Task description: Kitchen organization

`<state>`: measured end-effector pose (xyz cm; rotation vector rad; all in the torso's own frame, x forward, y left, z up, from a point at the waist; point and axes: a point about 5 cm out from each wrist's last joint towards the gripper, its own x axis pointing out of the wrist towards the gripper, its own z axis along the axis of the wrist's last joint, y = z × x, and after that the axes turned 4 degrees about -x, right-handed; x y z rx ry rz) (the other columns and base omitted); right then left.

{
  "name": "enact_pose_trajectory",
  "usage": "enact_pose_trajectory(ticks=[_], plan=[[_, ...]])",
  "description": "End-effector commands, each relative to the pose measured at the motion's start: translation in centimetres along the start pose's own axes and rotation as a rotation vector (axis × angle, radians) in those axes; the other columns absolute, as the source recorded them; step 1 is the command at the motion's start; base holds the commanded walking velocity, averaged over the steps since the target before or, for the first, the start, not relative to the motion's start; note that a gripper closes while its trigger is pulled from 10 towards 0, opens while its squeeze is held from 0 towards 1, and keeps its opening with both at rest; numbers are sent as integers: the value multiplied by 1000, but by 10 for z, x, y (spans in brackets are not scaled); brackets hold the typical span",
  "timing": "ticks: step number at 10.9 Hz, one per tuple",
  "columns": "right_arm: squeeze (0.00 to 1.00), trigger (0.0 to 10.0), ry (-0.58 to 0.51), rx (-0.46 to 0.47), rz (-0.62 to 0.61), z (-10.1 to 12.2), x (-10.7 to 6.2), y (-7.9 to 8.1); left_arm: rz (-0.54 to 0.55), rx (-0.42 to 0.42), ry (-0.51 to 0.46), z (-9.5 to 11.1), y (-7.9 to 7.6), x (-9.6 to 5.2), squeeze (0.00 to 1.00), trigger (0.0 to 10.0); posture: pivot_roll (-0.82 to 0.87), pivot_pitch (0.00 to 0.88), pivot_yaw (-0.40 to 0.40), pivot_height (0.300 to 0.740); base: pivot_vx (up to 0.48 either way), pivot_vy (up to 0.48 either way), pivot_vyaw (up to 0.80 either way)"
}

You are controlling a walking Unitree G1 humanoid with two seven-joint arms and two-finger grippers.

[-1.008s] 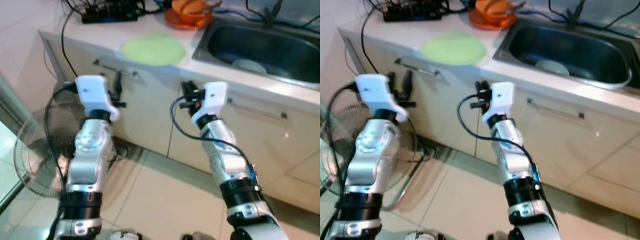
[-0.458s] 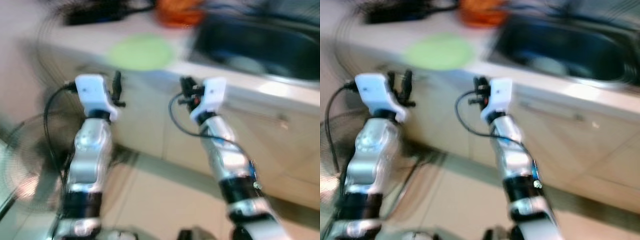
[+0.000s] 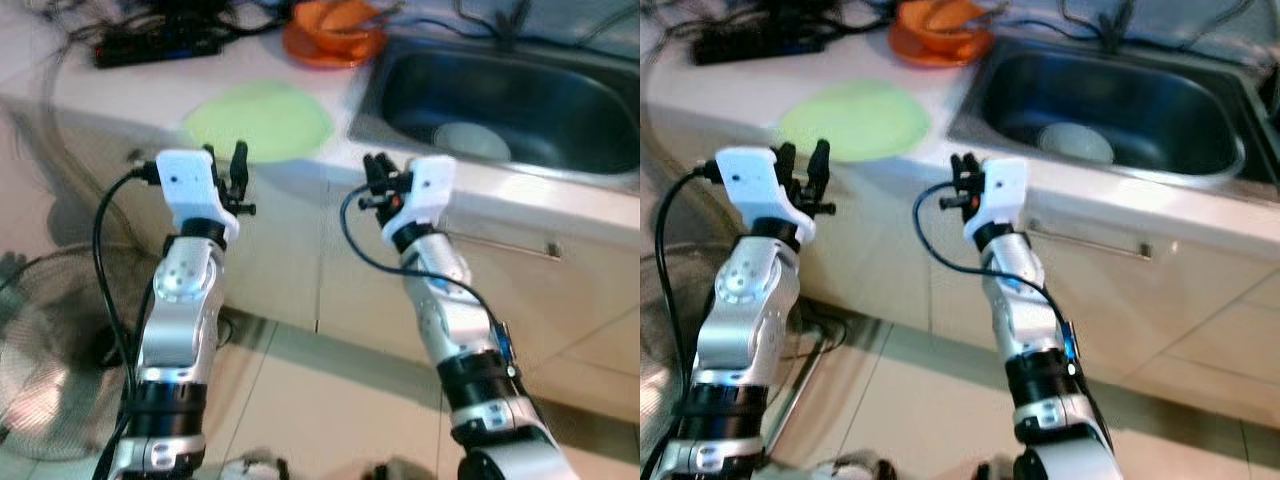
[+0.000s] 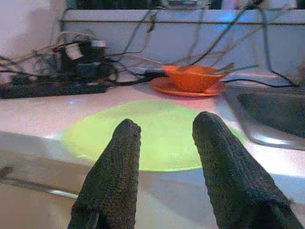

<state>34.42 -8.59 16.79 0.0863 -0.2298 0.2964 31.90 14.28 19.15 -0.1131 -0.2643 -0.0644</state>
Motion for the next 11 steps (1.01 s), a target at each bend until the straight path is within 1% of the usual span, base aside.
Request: enact_pose_trajectory(ticks=[1,11], plan=[[0,10000,-10,4,-16,1,-1,-4,-30,-8,-1,0,-7,-1,0,10000,130,110,-2,740,315,0,0],[0,10000,-11,2,-11,1,0,-4,-31,-14,-37,6,-9,-3,0,10000,137,109,-7,740,319,0,0]])
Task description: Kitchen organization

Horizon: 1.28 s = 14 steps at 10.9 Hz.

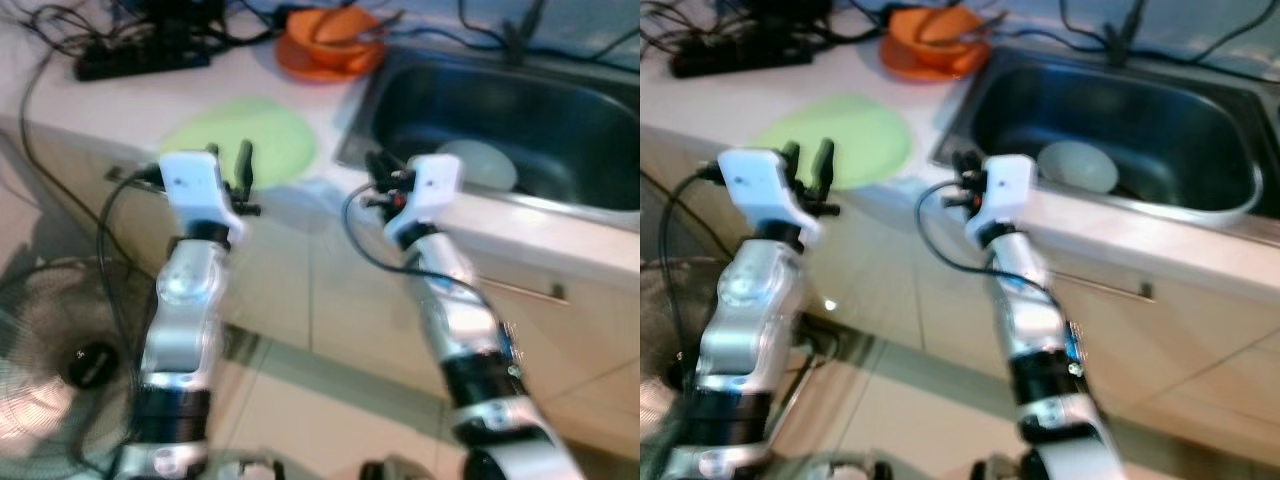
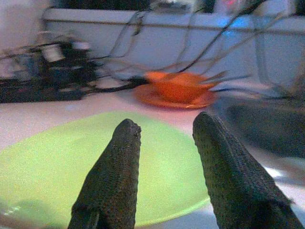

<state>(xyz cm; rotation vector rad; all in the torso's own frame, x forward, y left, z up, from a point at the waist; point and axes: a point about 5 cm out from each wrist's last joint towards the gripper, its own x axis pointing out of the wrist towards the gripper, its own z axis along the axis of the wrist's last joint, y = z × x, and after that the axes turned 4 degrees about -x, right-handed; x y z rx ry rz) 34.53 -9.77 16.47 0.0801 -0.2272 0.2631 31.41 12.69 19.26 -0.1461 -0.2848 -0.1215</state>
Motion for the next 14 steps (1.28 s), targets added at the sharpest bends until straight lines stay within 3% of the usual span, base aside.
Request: enact_pose_trajectory(ticks=[1,3,5,6,7,8,9,10,11,14], plan=[[0,10000,-14,13,21,3,3,8,-4,-2,-42,8,4,-1,0,10000,136,110,-6,740,0,0,0],[0,10000,-13,13,20,2,2,9,-15,-48,-59,9,2,-6,0,10000,139,111,-6,740,0,0,0],[0,10000,-12,15,18,2,2,8,21,-285,-39,5,8,-11,0,10000,140,112,-5,740,0,0,0],[0,10000,-12,16,17,2,2,7,7,-364,-29,3,8,-15,0,10000,142,111,-6,740,0,0,0],[0,10000,-11,15,18,1,2,7,-27,-439,-7,-1,6,-21,0,10000,144,113,-8,740,0,0,0],[0,10000,-9,15,19,1,2,7,-43,-438,29,-6,6,-25,0,10000,145,114,-10,740,0,0,0],[0,10000,-8,14,19,1,2,7,-29,-447,51,-10,7,-28,1000,10000,146,115,-11,740,0,0,0],[0,10000,-8,14,20,1,3,7,40,-468,62,-13,16,-27,1000,10000,146,115,-12,740,0,0,0],[0,10000,-8,14,23,1,2,8,94,-477,86,-18,23,-25,0,10000,147,114,-12,740,0,0,0],[0,10000,-9,13,20,1,3,7,117,-531,115,-24,25,-23,0,10000,140,111,-9,740,0,0,0]])
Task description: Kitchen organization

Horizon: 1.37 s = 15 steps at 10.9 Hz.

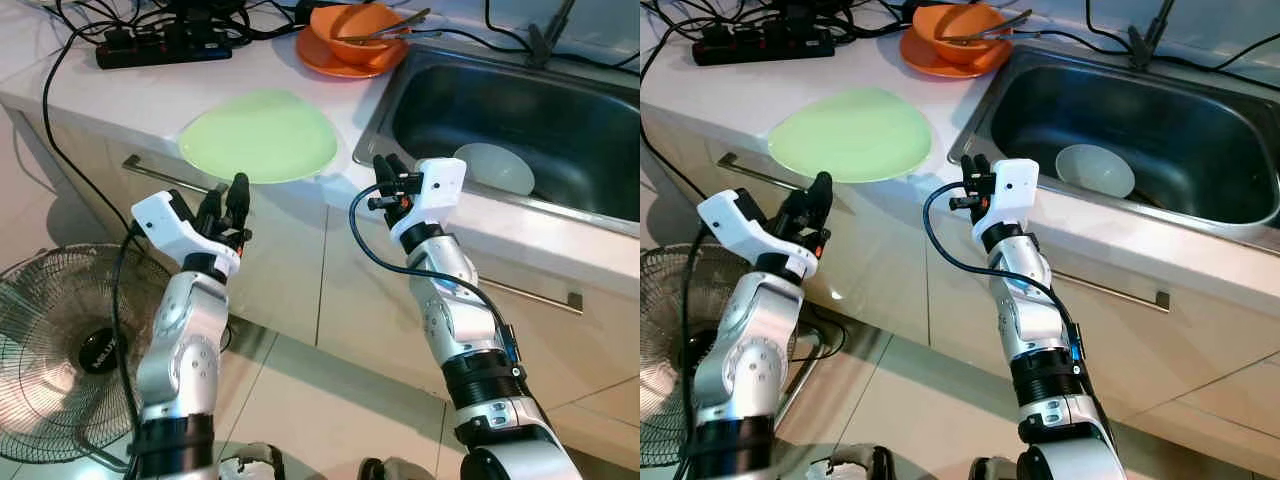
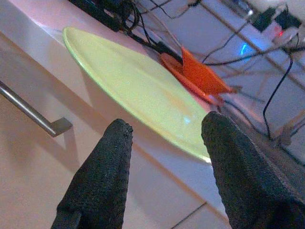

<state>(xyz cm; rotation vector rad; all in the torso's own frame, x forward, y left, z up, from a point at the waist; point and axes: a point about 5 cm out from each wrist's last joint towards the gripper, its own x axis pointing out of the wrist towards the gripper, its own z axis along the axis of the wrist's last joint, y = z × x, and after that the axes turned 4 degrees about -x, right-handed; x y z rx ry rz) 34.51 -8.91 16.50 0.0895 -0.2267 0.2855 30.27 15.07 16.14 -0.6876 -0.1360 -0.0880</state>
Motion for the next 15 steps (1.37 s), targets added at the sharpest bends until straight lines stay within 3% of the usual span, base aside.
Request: enact_pose_trajectory(ticks=[1,7,15], plan=[[0,10000,-12,0,-3,2,1,-2,29,-41,18,-3,3,2,0,10000,140,111,-9,740,0,0,0],[0,10000,-15,-1,-4,3,2,-1,60,-147,21,-3,5,19,0,10000,130,108,-5,740,0,0,0],[0,10000,-17,-5,-5,3,2,-1,102,-167,64,-7,-7,55,0,10000,118,105,-3,740,0,0,0]])
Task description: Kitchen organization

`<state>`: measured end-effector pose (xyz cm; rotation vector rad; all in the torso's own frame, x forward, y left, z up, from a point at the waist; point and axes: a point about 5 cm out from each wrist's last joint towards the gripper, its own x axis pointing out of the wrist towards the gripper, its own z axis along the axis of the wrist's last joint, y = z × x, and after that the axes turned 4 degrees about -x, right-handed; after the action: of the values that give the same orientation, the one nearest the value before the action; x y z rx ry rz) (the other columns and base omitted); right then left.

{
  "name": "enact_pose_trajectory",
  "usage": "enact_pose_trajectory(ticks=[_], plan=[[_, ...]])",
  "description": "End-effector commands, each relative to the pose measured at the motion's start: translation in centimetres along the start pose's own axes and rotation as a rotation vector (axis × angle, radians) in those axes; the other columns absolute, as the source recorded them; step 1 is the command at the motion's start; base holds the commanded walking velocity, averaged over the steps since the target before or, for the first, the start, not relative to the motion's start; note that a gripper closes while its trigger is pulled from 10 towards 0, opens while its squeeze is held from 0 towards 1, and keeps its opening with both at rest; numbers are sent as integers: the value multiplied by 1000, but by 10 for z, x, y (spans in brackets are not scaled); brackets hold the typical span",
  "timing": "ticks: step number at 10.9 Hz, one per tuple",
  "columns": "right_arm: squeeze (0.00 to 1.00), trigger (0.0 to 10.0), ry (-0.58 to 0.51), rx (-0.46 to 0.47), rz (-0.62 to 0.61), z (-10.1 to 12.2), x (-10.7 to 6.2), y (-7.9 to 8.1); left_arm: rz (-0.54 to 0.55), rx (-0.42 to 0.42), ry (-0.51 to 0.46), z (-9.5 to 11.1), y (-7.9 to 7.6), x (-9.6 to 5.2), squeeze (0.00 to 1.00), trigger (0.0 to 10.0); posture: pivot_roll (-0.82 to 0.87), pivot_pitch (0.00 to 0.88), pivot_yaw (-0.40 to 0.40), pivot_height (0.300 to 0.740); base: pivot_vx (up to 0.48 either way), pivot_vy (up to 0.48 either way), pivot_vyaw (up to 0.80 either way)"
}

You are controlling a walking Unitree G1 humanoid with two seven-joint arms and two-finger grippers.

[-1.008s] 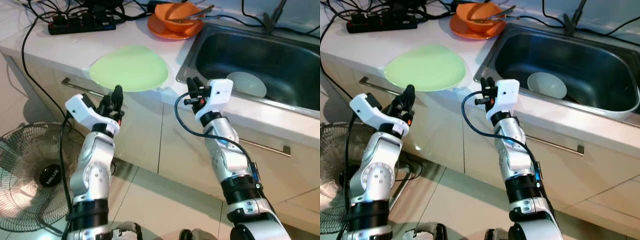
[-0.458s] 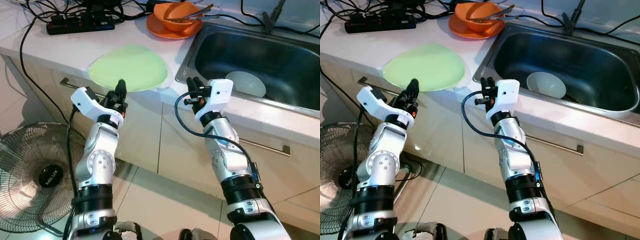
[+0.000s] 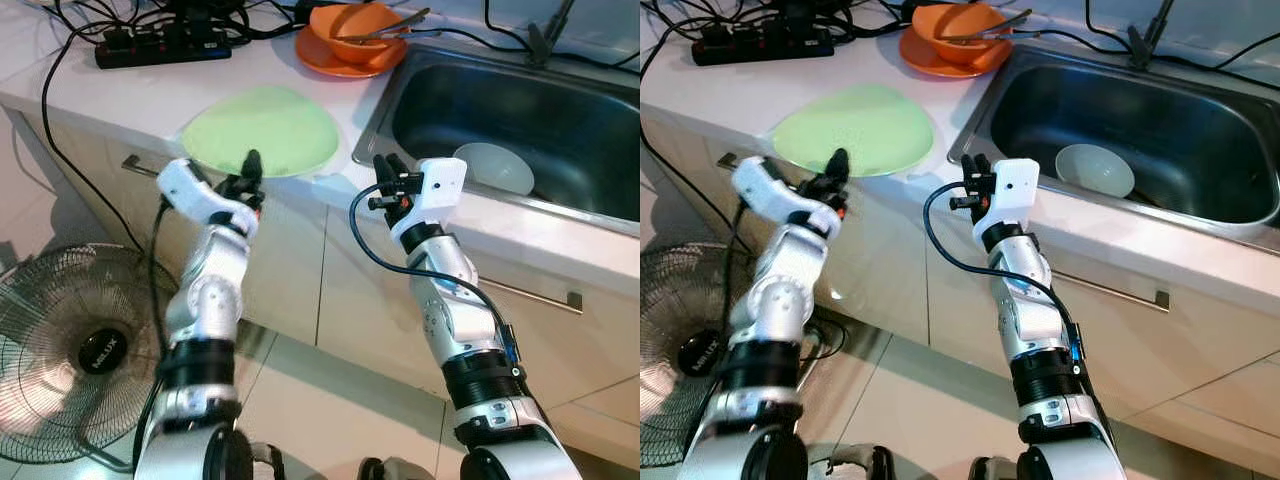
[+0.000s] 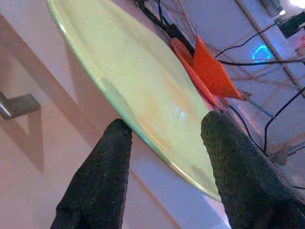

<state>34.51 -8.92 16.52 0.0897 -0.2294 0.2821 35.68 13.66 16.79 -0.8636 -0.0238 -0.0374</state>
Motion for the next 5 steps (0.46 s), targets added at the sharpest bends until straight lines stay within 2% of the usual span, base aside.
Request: enact_pose_trajectory(ticks=[1,2,3,5], plan=[[0,10000,-13,-6,-2,3,2,-1,42,17,15,-3,2,4,0,10000,118,105,-2,740,0,0,0],[0,10000,-13,-5,-2,3,2,-1,46,20,25,-5,2,5,0,10000,118,105,-2,740,0,0,0],[0,10000,-12,-5,-2,3,2,0,44,16,32,-7,1,5,0,0,117,104,-1,740,0,0,0],[0,10000,-10,-4,-4,2,1,-1,39,22,35,-9,-1,6,0,0,116,107,0,740,0,0,0]])
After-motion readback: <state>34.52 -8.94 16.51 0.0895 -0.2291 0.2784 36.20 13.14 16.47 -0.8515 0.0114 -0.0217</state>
